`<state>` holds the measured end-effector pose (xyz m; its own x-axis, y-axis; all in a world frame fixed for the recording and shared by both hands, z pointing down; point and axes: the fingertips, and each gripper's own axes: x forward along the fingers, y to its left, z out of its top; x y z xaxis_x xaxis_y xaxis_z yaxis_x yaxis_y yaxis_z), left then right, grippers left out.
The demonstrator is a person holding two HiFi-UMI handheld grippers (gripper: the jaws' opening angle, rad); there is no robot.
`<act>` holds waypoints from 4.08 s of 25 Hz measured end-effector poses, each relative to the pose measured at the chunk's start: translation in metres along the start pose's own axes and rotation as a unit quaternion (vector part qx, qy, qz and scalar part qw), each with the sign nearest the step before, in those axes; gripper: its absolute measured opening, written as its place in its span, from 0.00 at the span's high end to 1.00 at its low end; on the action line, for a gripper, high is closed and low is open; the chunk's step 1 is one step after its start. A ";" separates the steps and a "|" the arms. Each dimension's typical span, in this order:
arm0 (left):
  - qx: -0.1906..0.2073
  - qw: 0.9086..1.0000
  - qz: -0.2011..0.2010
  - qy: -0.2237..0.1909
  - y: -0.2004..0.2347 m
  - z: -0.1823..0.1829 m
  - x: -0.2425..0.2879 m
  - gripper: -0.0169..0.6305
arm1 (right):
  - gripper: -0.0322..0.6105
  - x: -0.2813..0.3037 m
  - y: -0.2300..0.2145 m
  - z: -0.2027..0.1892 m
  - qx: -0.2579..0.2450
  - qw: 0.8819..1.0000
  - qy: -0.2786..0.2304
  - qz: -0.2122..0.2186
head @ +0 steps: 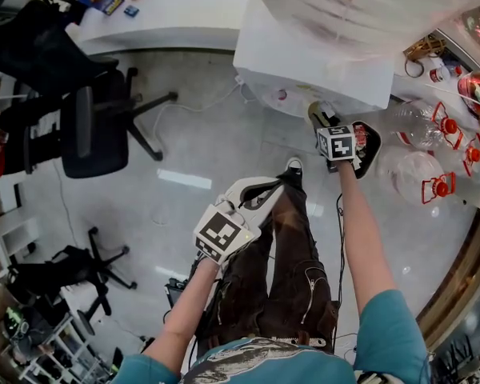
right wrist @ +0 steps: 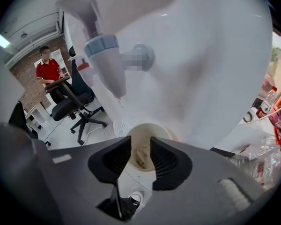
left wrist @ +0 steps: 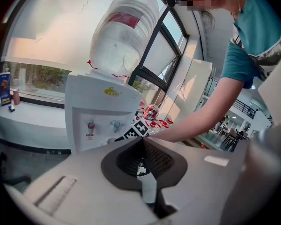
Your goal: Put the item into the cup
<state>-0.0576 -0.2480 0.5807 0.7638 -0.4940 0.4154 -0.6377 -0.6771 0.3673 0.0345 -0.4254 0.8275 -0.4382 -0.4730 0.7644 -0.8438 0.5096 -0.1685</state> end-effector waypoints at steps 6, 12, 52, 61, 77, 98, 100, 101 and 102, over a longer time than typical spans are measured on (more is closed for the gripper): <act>0.010 1.000 -0.005 0.009 -0.005 -0.002 -0.007 0.95 | 0.75 -0.012 0.013 0.001 -0.003 1.000 -0.008 0.011; 0.028 1.000 -0.004 0.004 -0.010 0.004 -0.013 0.95 | 0.75 -0.037 0.025 0.004 0.003 0.999 -0.031 0.022; 0.077 0.996 -0.034 -0.030 -0.101 0.026 -0.116 0.95 | 0.83 -0.360 0.224 0.085 0.041 0.953 -0.275 0.124; 0.045 0.997 -0.039 -0.048 -0.121 0.017 -0.137 0.95 | 0.83 -0.396 0.238 0.071 0.045 0.950 -0.285 0.117; 0.074 0.995 -0.036 -0.055 -0.155 0.034 -0.123 0.95 | 0.90 -0.451 0.229 0.044 0.047 0.944 -0.307 0.109; 0.070 0.994 -0.009 -0.080 -0.287 -0.009 -0.156 0.95 | 0.94 -0.528 0.266 -0.056 0.031 0.936 -0.317 0.151; 0.071 0.994 -0.013 -0.083 -0.298 -0.013 -0.158 0.95 | 0.96 -0.531 0.270 -0.063 0.028 0.936 -0.316 0.154; 0.073 0.994 -0.014 -0.083 -0.302 -0.016 -0.159 0.95 | 0.96 -0.533 0.272 -0.067 0.025 0.936 -0.315 0.156; 0.075 0.994 -0.014 -0.083 -0.306 -0.018 -0.160 0.95 | 0.96 -0.535 0.274 -0.071 0.023 0.936 -0.314 0.159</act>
<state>0.0139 0.0483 0.4169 0.7949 -0.5485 0.2595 -0.6035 -0.7590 0.2442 0.0597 0.0183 0.4163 -0.7528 -0.6393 0.1566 -0.6460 0.6719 -0.3622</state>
